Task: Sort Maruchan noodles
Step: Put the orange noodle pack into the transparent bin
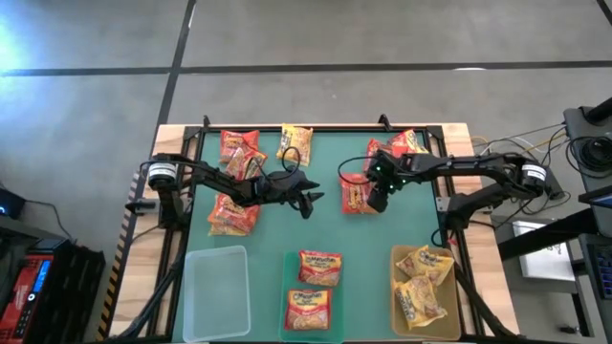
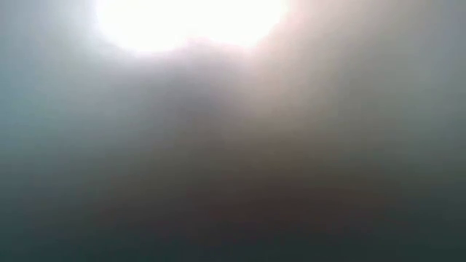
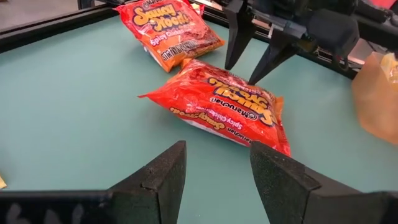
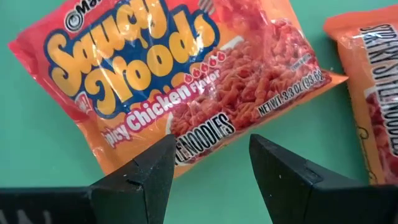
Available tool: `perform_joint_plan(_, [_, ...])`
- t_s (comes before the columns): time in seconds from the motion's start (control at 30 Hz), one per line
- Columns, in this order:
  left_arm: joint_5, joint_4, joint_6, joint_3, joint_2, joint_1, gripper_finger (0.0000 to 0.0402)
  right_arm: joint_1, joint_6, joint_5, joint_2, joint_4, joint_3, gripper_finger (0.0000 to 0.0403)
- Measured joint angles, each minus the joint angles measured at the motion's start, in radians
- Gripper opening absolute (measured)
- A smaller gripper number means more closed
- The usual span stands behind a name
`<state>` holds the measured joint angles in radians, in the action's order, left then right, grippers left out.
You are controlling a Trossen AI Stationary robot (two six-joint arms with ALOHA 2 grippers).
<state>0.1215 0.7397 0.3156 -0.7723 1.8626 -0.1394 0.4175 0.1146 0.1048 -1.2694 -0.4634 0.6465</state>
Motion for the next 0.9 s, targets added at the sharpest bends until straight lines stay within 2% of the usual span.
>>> perform_joint_plan(0.23, [-0.001, 0.037, 0.111, 0.0, 0.012, -0.001, 0.0162, 0.0, -0.001, 0.001, 0.002, 0.058, -0.039, 0.0195])
perform_joint_plan(0.6, [-0.02, 0.207, 0.332, -0.003, 0.135, -0.03, 0.0162, 0.0, -0.002, 0.0, 0.001, 0.057, -0.068, 0.0163])
perform_joint_plan(0.77, [-0.094, 0.156, 0.343, -0.095, 0.182, -0.045, 0.0162, 0.0, -0.012, -0.004, -0.001, 0.06, -0.072, 0.0153])
perform_joint_plan(0.9, [-0.227, 0.058, 0.314, -0.206, 0.231, -0.048, 0.0162, -0.001, -0.017, -0.002, -0.001, 0.089, -0.077, 0.0148])
